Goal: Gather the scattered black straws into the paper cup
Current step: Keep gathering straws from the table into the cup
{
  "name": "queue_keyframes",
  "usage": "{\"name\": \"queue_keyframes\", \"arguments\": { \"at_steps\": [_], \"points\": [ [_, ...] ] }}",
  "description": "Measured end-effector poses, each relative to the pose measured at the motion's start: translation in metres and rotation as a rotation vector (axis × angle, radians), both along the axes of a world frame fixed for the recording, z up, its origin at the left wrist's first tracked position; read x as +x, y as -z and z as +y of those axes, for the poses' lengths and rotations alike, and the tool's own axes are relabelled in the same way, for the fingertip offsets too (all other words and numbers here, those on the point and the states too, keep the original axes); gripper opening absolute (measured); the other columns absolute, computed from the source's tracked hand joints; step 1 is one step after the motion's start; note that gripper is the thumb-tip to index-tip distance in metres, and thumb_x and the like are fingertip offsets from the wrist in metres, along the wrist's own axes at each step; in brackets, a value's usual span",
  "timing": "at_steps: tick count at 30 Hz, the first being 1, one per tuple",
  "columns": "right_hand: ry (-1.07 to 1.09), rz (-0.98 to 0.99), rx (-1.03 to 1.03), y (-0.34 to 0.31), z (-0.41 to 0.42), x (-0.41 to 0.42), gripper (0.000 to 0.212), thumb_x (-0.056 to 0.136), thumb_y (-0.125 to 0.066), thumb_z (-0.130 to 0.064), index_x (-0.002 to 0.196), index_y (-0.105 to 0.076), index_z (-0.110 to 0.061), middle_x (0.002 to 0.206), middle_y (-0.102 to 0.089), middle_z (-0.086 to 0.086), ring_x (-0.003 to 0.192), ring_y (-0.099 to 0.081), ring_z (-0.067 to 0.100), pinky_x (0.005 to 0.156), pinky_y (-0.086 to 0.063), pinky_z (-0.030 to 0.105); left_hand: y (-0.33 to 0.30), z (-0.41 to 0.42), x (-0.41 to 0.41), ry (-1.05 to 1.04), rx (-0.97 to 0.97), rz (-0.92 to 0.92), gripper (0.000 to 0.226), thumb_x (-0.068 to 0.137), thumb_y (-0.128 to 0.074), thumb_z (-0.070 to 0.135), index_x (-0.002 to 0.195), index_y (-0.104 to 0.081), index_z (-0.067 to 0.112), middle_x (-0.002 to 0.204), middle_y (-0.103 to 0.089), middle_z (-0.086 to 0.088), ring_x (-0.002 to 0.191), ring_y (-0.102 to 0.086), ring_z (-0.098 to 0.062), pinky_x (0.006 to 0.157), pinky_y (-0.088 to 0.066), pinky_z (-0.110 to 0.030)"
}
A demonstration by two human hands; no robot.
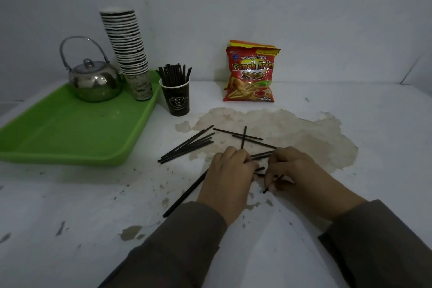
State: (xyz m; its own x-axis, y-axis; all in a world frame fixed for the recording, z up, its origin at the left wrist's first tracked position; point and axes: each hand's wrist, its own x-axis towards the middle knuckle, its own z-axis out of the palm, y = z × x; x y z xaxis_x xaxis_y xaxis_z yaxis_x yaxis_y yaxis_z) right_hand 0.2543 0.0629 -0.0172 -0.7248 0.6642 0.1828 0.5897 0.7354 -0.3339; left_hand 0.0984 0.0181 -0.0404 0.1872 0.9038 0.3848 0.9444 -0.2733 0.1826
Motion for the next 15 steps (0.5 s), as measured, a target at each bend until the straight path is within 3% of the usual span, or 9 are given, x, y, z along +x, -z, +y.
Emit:
{"name": "queue_keyframes", "arguments": {
  "at_steps": [4, 8, 11, 13, 15],
  "points": [
    [0.072, 0.119, -0.076, -0.016, -0.002, 0.008, 0.022, 0.081, -0.065, -0.012, 0.075, -0.059, -0.033, 0.087, -0.054, -0.022, 0.087, -0.049, 0.007, 0.077, -0.038, 0.027, 0.004, 0.001, 0.001, -0.029, -0.022, -0.013, 0.024, 0.061, -0.077, 0.008, 0.075, -0.067, 0.024, 0.078, -0.061, 0.005, 0.078, -0.057, -0.018, 0.066, -0.044, -0.029],
    [0.187, 0.413, -0.14, -0.021, -0.008, 0.005, 0.016, 0.084, -0.06, -0.014, 0.077, -0.059, -0.028, 0.075, -0.065, -0.013, 0.084, -0.057, -0.002, 0.073, -0.04, 0.006, 0.009, -0.002, 0.002, -0.03, -0.055, 0.03, 0.037, 0.049, -0.083, 0.012, 0.071, -0.058, 0.029, 0.073, -0.059, 0.01, 0.071, -0.055, -0.012, 0.062, -0.044, -0.024],
    [0.268, 0.592, -0.137, -0.02, -0.01, 0.001, 0.015, 0.082, -0.063, -0.012, 0.08, -0.061, -0.027, 0.074, -0.067, -0.011, 0.081, -0.061, 0.001, 0.072, -0.043, 0.006, -0.002, -0.003, -0.002, -0.038, -0.043, 0.001, 0.032, 0.066, -0.073, 0.009, 0.083, -0.055, 0.029, 0.083, -0.06, 0.011, 0.084, -0.053, -0.011, 0.073, -0.034, -0.025],
    [0.317, 0.695, -0.17, -0.022, -0.01, 0.0, 0.02, 0.081, -0.063, -0.01, 0.085, -0.064, -0.03, 0.08, -0.068, -0.012, 0.081, -0.062, 0.001, 0.073, -0.045, 0.007, -0.017, -0.004, -0.012, -0.042, -0.021, -0.141, 0.023, 0.085, -0.054, 0.009, 0.096, -0.054, 0.03, 0.09, -0.055, 0.017, 0.094, -0.042, -0.007, 0.079, -0.019, -0.024],
    [0.333, 0.719, -0.209, -0.02, -0.01, -0.004, 0.026, 0.082, -0.064, -0.009, 0.088, -0.064, -0.034, 0.084, -0.067, -0.014, 0.082, -0.061, -0.004, 0.073, -0.044, 0.003, -0.033, -0.009, -0.027, -0.051, 0.01, -0.294, 0.018, 0.092, -0.046, 0.016, 0.096, -0.056, 0.031, 0.08, -0.047, 0.022, 0.09, -0.039, -0.003, 0.079, -0.021, -0.023]
  ]
}}
